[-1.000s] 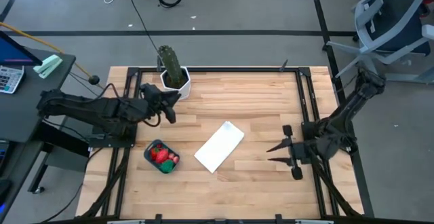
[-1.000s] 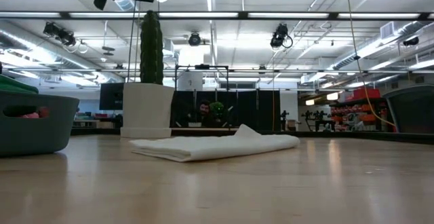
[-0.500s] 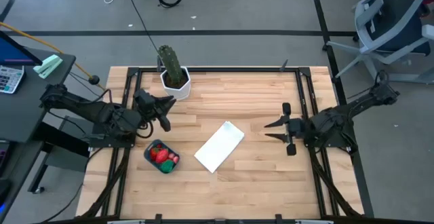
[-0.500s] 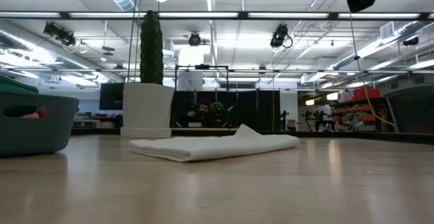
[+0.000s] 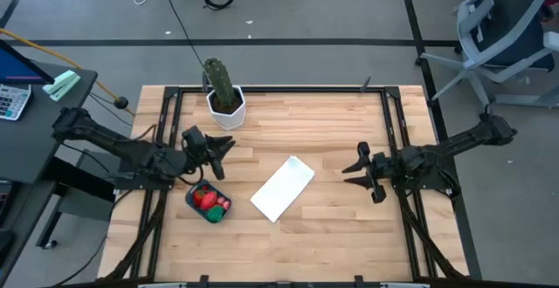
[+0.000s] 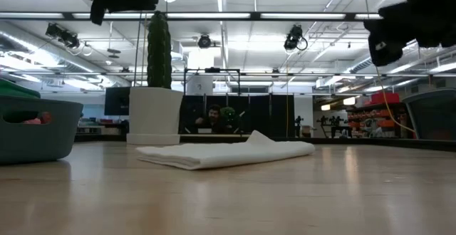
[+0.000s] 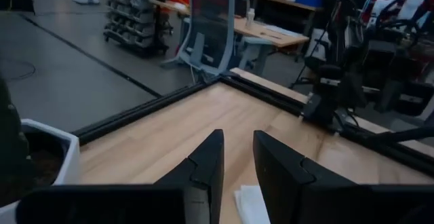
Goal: Pick and placing Produce into tupperware
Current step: Return to Home Position
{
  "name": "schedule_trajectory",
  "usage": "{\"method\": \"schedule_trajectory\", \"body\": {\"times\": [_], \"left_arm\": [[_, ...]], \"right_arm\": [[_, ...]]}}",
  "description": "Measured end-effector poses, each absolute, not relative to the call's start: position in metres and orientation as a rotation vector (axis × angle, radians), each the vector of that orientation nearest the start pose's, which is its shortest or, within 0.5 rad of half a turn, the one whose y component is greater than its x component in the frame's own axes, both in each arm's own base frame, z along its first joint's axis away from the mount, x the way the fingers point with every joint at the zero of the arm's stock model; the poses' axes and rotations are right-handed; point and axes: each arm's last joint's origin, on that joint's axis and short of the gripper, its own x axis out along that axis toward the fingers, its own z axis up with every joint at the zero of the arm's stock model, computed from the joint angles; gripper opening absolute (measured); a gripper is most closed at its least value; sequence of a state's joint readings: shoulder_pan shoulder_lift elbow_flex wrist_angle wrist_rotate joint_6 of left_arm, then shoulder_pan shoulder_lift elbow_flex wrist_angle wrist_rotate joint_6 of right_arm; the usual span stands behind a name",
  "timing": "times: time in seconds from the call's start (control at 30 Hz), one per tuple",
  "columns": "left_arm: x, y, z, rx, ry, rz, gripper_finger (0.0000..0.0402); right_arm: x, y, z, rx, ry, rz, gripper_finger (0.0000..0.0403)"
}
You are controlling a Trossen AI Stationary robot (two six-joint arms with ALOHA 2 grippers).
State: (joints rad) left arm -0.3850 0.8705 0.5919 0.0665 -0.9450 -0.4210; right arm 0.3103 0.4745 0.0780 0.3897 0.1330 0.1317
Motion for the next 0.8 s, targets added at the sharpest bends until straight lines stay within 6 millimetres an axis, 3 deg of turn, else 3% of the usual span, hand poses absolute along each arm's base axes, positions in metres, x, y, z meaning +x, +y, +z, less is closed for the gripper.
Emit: {"method": "schedule_trajectory", "body": {"times": [0.17,0.5,0.8], "left_arm": [[0.176,-0.043,0.261,-0.256,0.032,0.594,0.008],[0.126,-0.023,0.292,-0.202,-0.087,0.624,0.0091],[0.1,-0.012,0.283,-0.262,-0.03,0.626,0.0083]], "right_arm": [[0.123,0.034,0.166,0.146,0.031,0.134,0.0135],[0.121,0.029,0.163,0.047,0.08,-0.031,0.0135],[0.121,0.029,0.16,0.091,0.106,-0.032,0.0135]]}}
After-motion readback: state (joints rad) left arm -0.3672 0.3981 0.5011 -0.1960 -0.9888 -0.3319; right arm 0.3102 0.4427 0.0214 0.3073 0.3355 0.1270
